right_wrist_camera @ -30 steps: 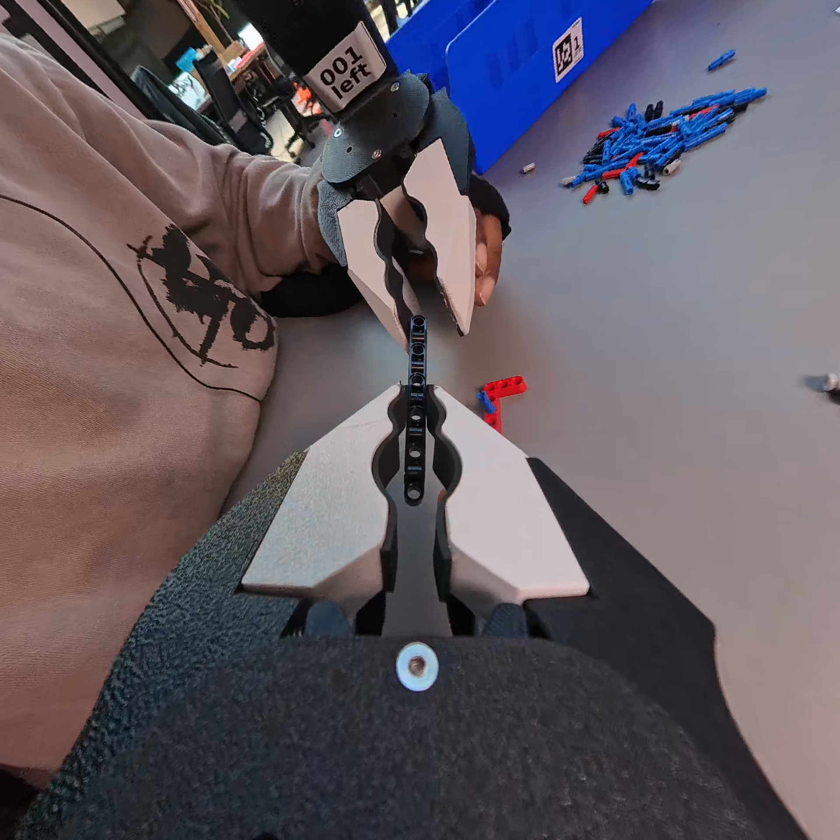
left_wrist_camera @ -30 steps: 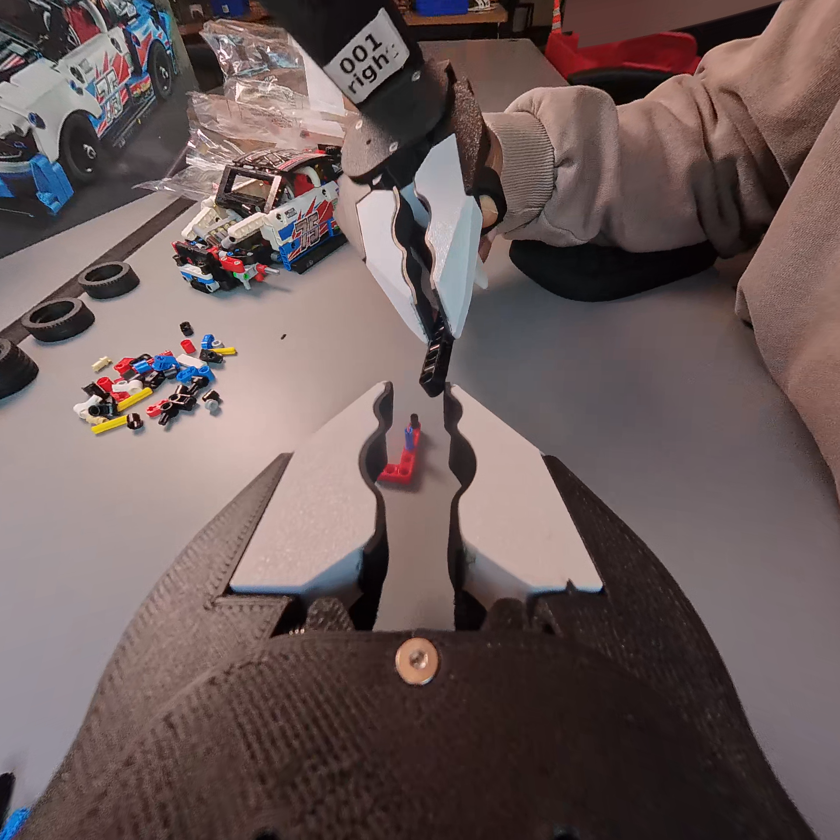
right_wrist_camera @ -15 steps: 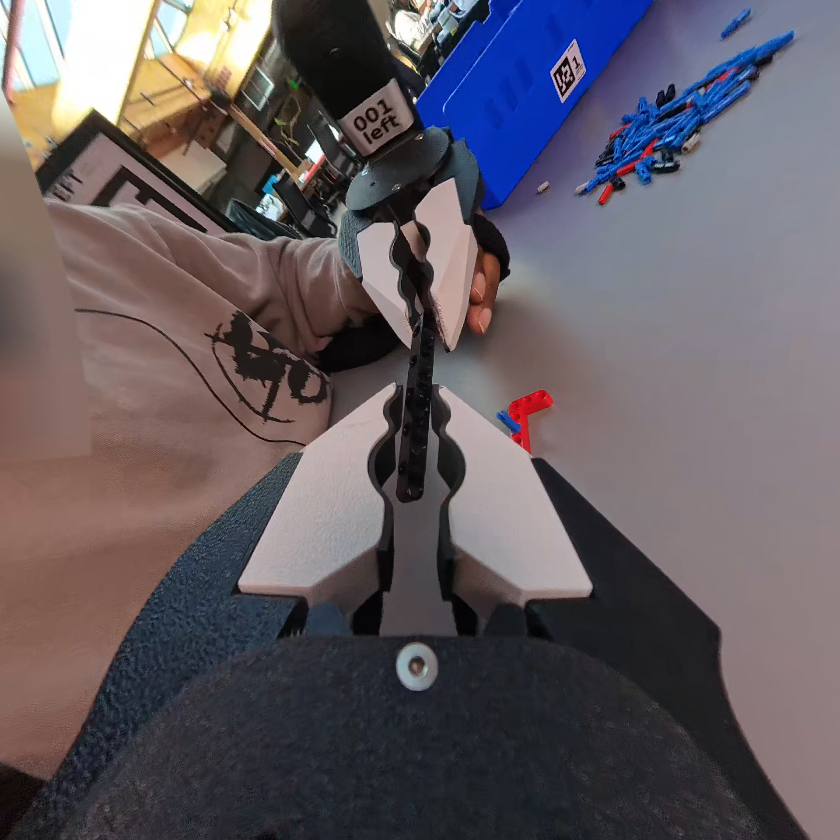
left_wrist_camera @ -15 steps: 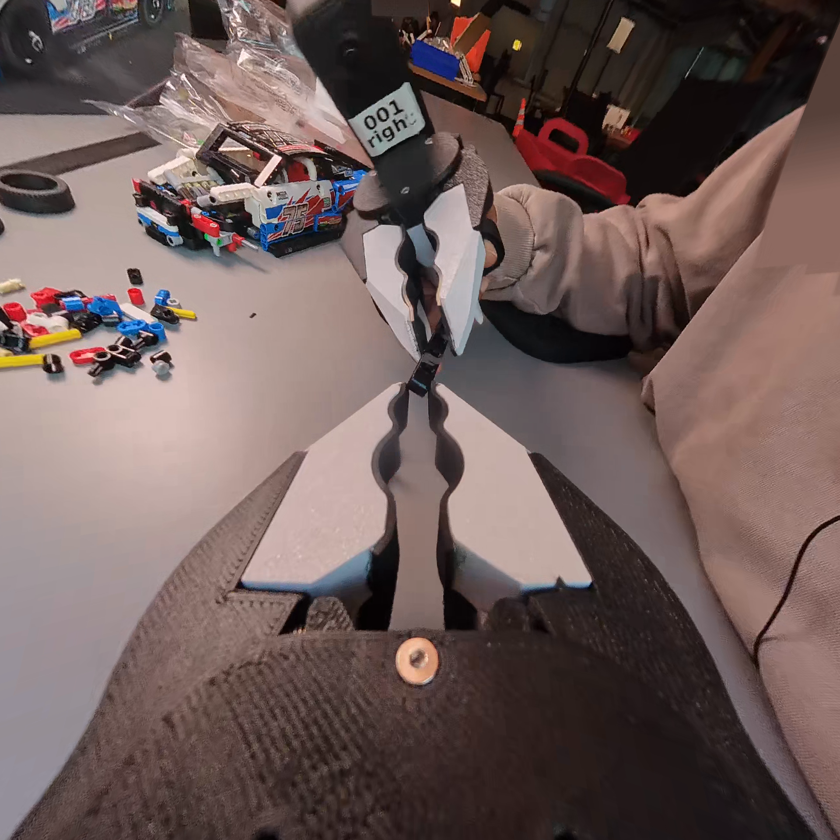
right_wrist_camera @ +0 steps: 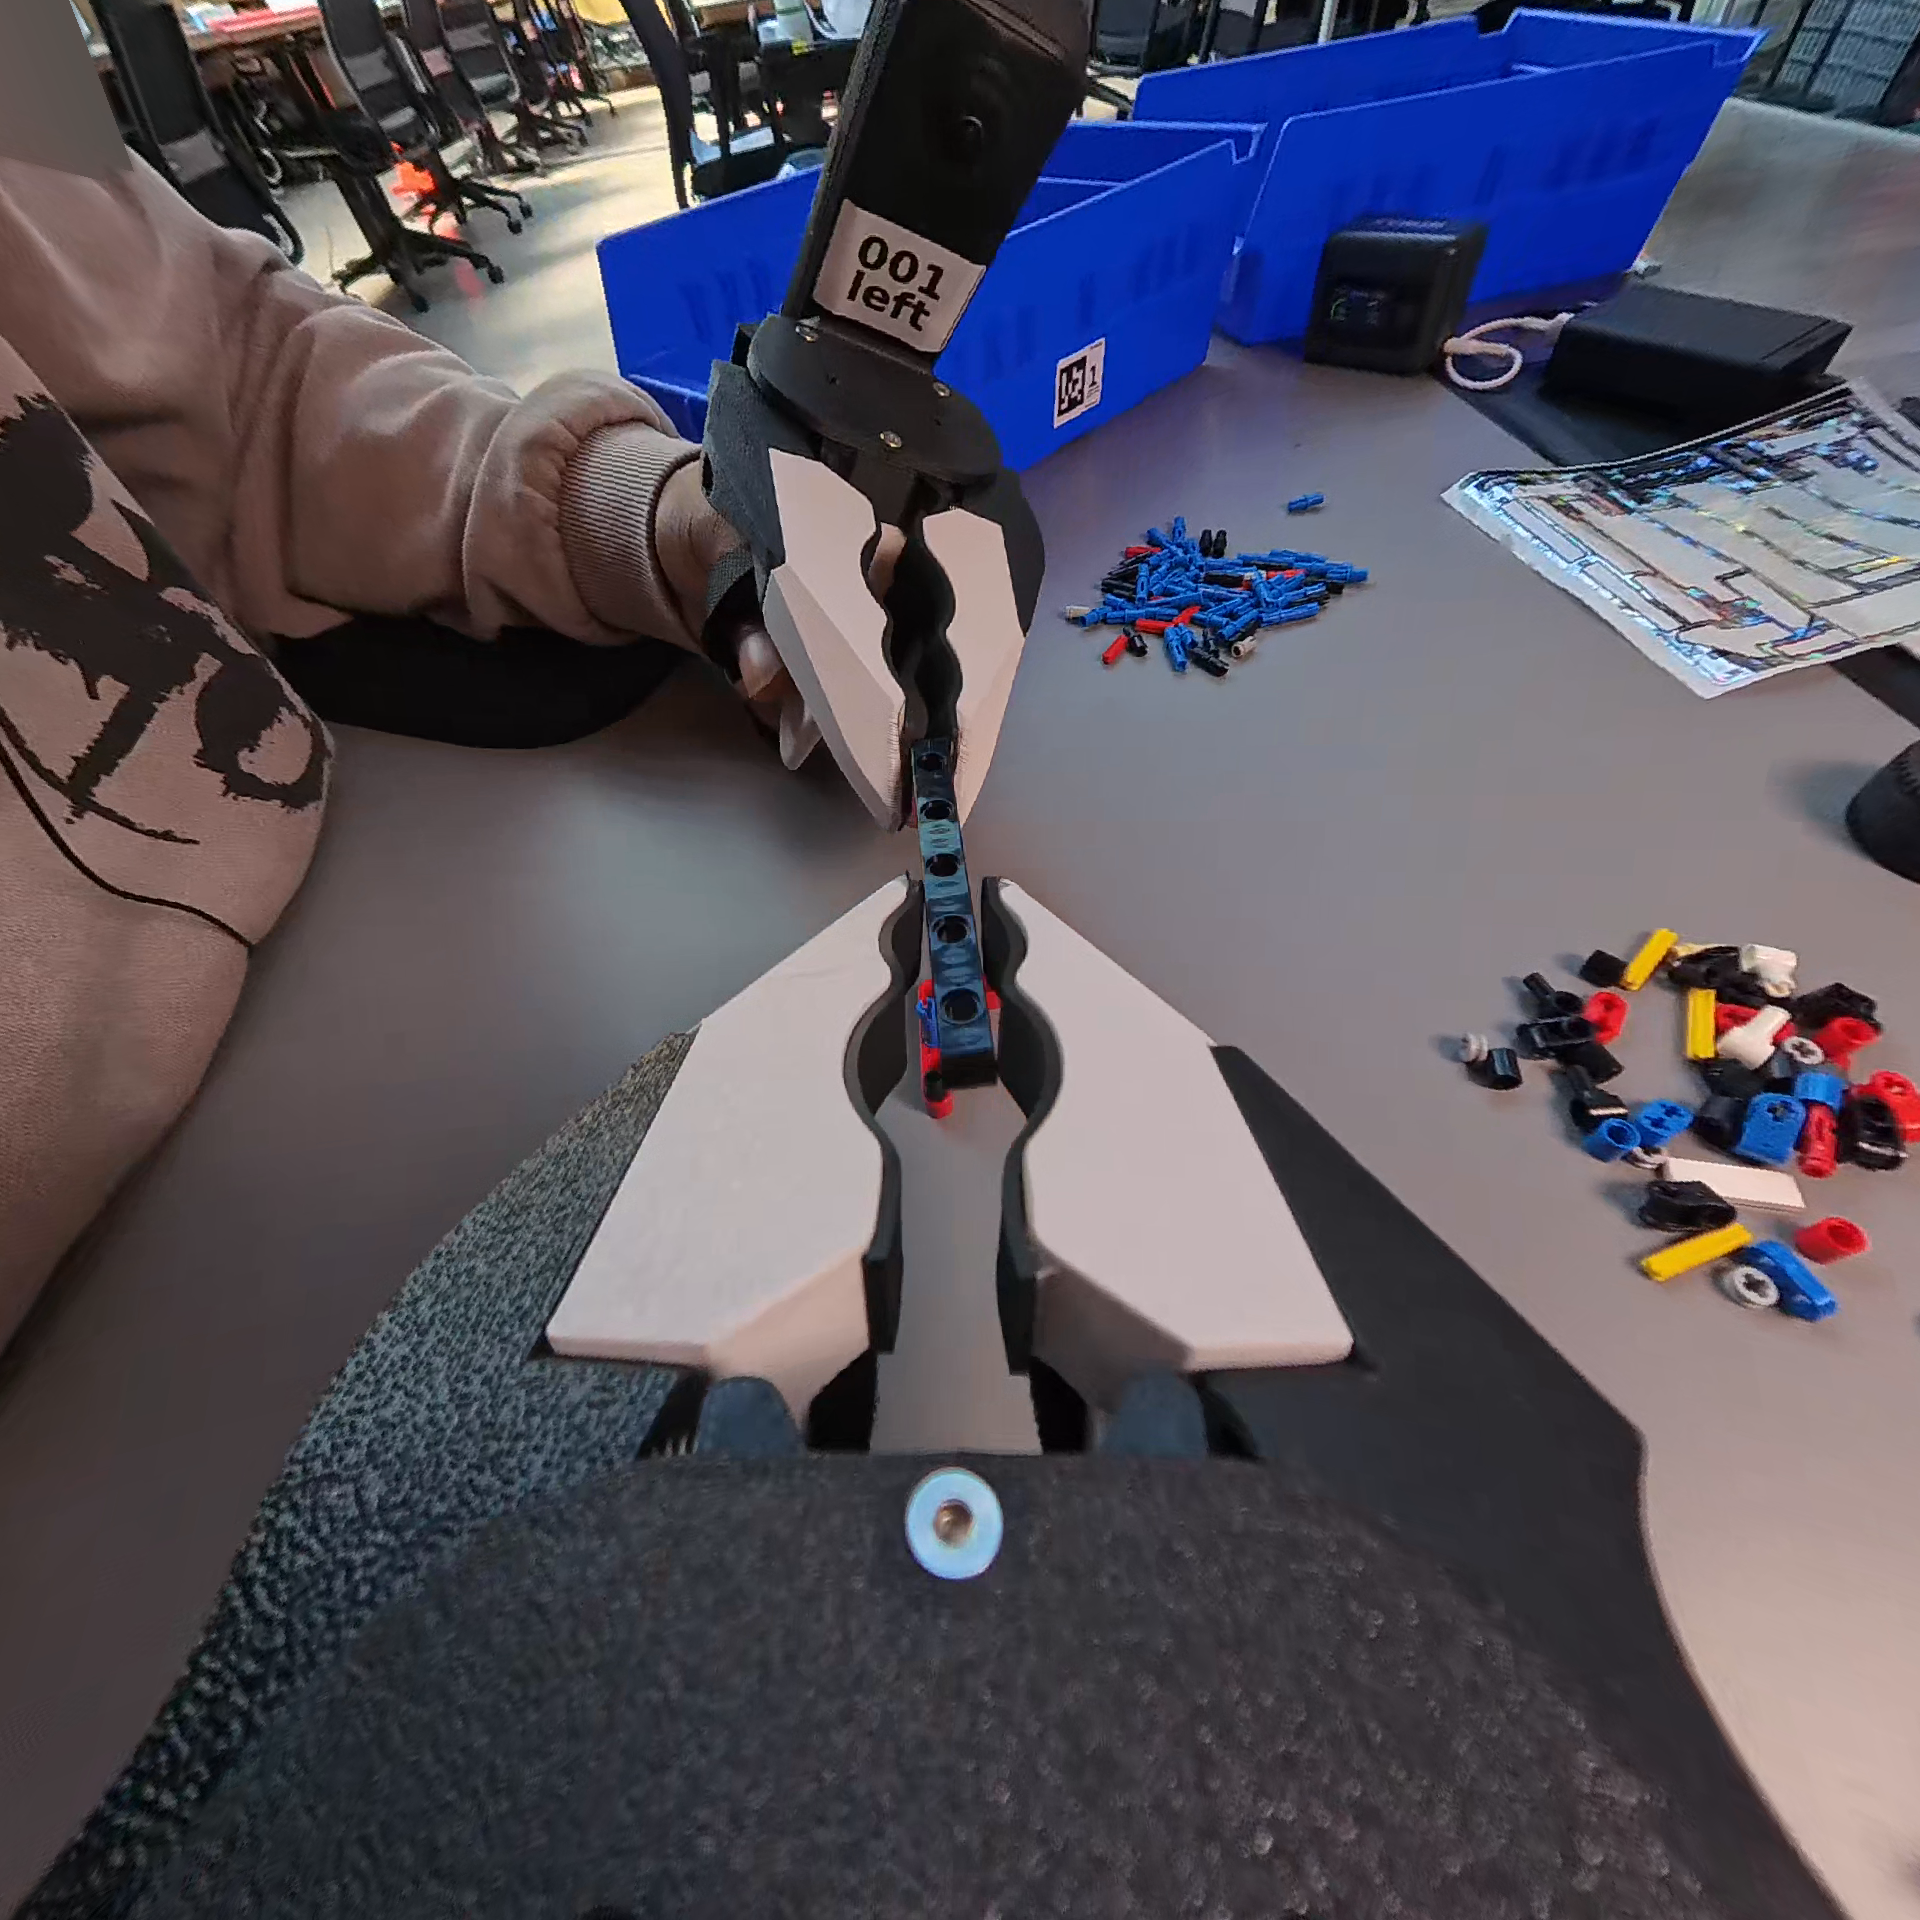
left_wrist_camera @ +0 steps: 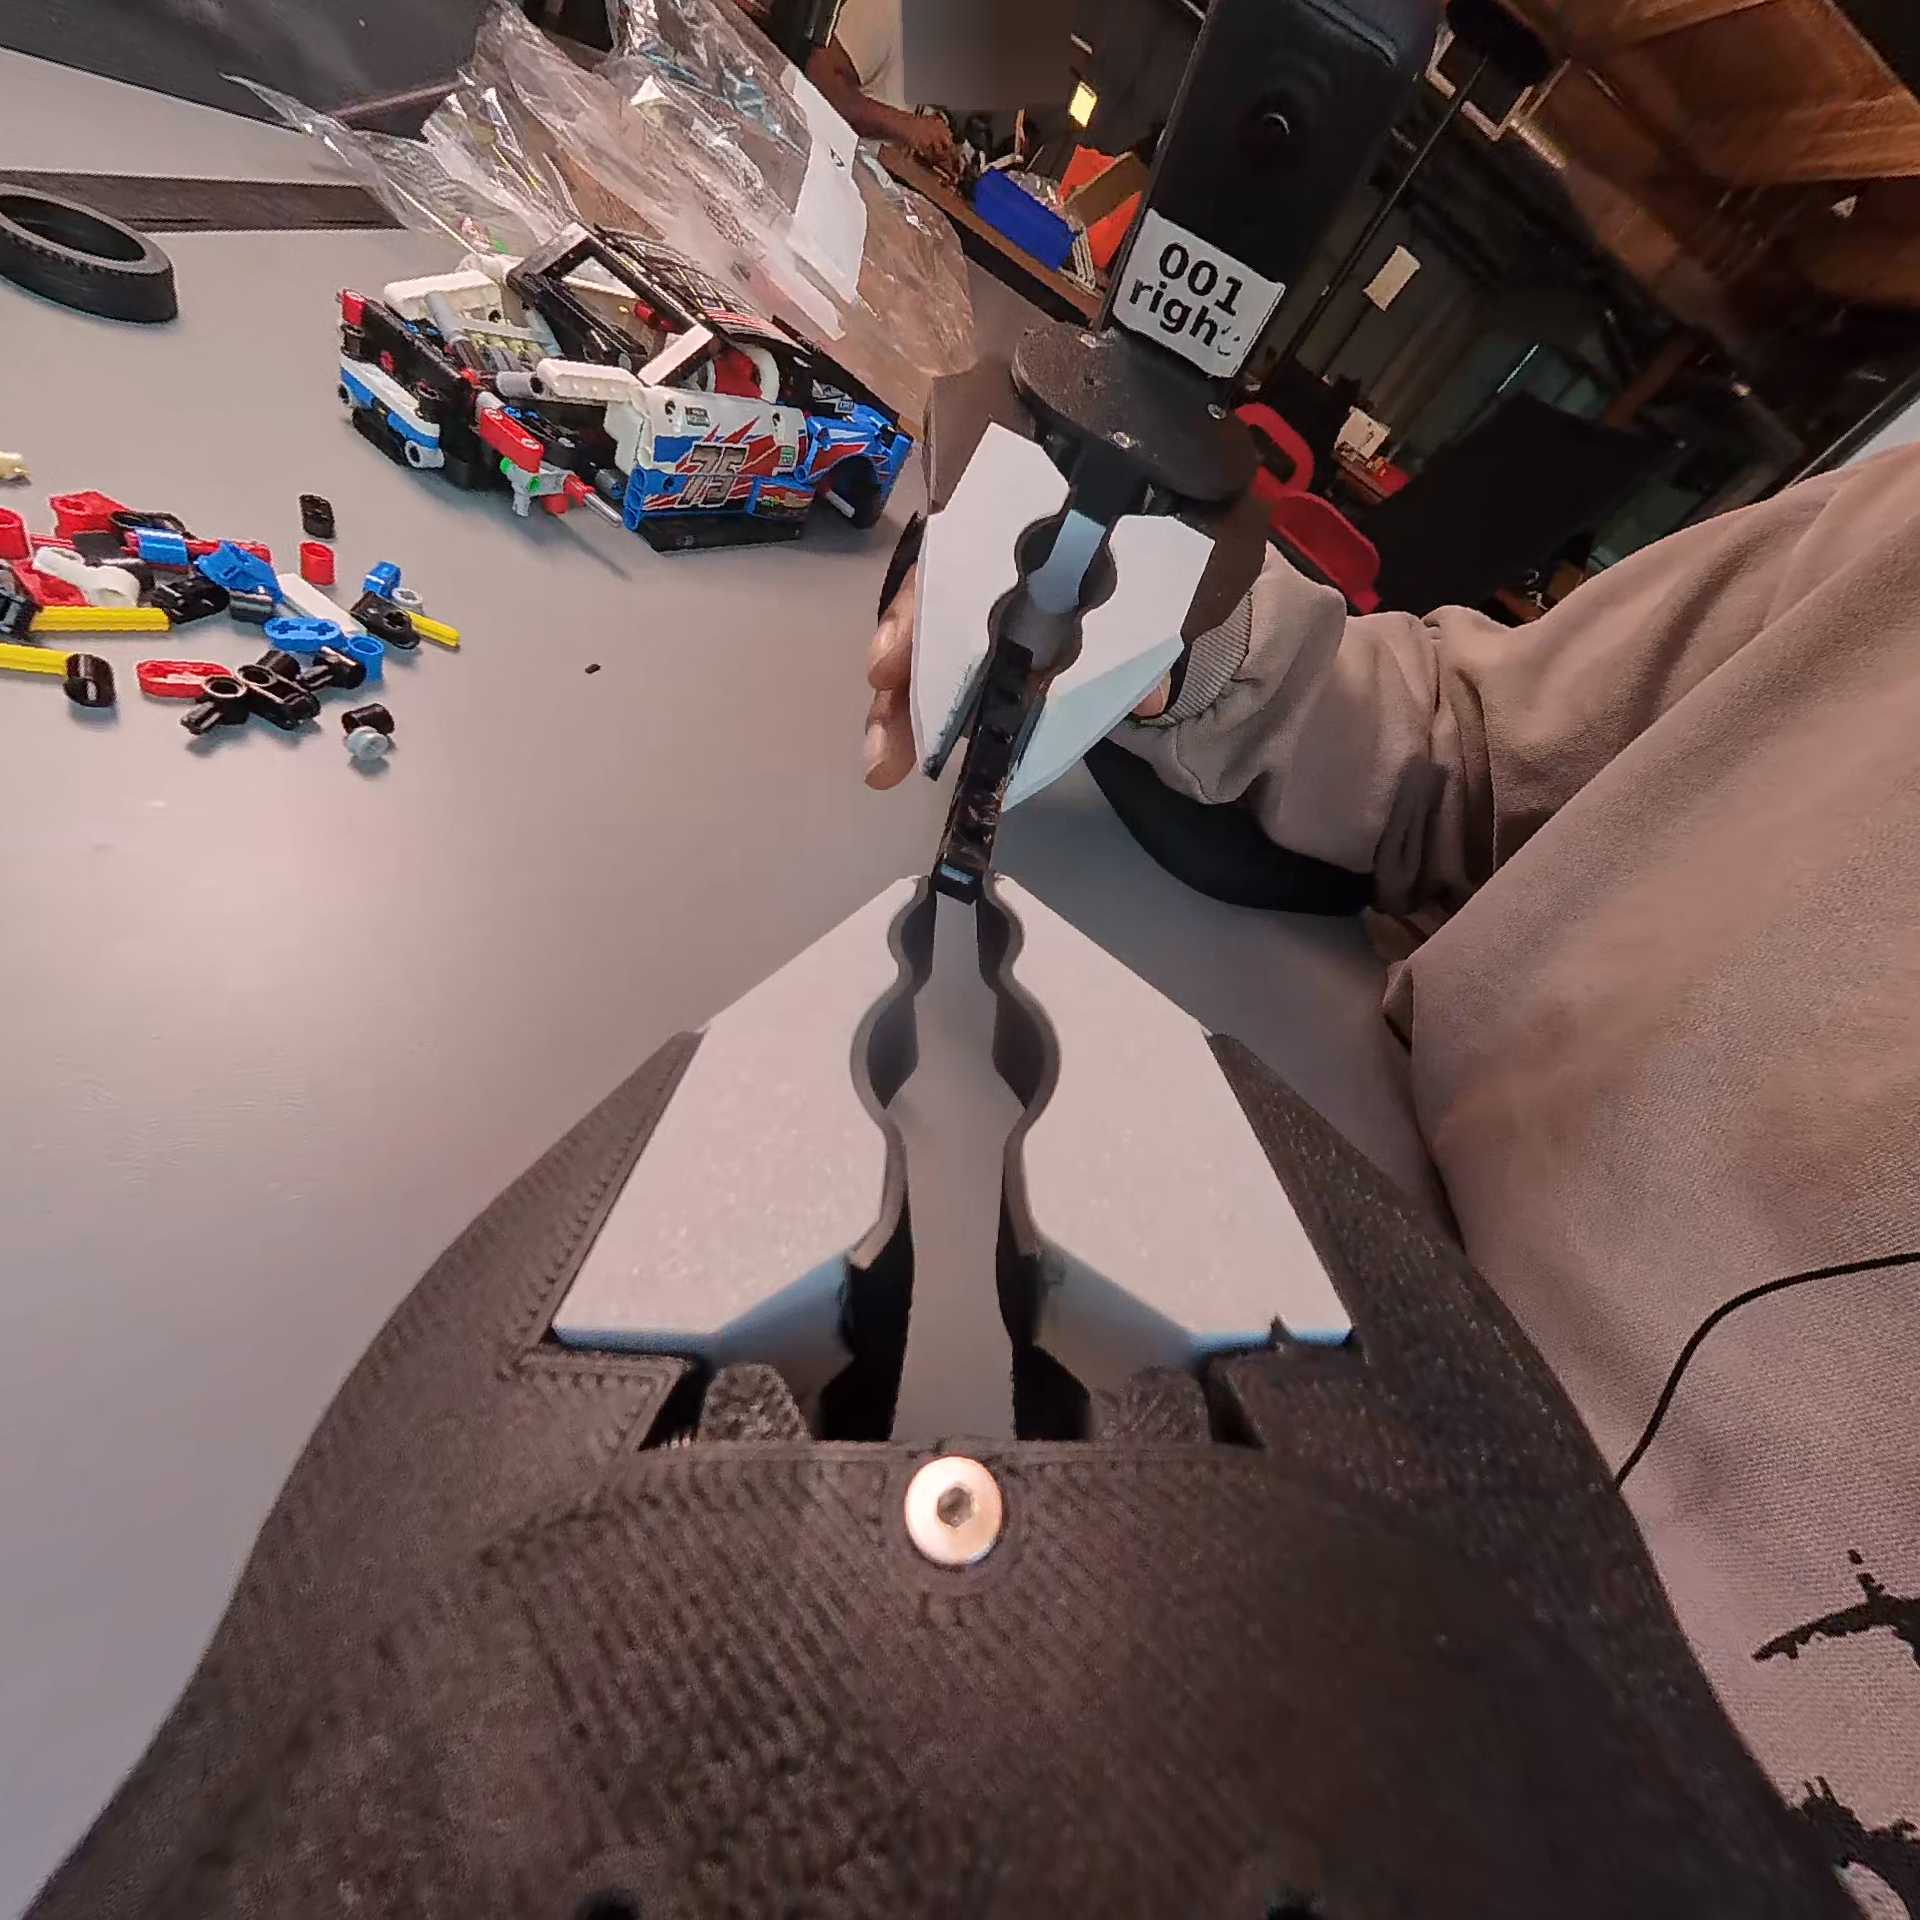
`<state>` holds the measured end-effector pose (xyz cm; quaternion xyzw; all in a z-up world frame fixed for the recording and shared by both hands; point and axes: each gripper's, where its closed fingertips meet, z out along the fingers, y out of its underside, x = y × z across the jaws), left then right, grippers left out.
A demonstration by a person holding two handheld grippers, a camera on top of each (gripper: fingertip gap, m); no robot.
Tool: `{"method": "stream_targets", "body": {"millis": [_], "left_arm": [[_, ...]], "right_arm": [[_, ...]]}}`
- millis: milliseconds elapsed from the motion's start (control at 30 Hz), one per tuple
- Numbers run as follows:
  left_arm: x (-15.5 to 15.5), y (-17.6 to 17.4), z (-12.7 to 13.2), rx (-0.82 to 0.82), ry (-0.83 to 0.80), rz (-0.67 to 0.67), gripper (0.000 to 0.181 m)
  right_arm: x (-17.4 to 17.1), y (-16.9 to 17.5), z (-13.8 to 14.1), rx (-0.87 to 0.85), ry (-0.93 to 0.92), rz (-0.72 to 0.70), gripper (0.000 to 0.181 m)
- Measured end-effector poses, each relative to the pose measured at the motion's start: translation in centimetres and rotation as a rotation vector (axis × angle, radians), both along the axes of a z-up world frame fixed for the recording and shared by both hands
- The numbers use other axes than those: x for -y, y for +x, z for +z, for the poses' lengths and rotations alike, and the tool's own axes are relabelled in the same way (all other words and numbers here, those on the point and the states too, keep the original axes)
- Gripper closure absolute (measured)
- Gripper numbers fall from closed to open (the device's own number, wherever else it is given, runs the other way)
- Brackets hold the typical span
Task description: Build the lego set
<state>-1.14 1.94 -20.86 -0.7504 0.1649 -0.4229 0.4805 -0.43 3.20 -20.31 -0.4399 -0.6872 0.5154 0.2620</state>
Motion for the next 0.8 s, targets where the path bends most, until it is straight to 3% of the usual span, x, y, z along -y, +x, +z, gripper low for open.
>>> {"method": "stream_targets", "body": {"millis": [433, 567, 667, 800], "left_arm": [[0.5, 0.5, -0.3, -0.077, 0.050, -0.026, 0.174], [0.7, 0.9, -0.2, -0.108, 0.085, -0.037, 0.165], [0.7, 1.0, -0.5, -0.164, 0.116, -0.036, 0.174], [0.8, 1.0, -0.7, -0.194, 0.127, -0.042, 0.175]], "right_arm": [[0.8, 0.8, -0.1, -0.009, 0.002, 0.071, 0.176], [1.0, 0.8, 0.0, -0.001, -0.036, 0.081, 0.176], [1.3, 0.9, -0.1, 0.001, -0.036, 0.097, 0.176], [1.4, 1.0, -0.4, 0.016, -0.036, 0.104, 0.176]]}}
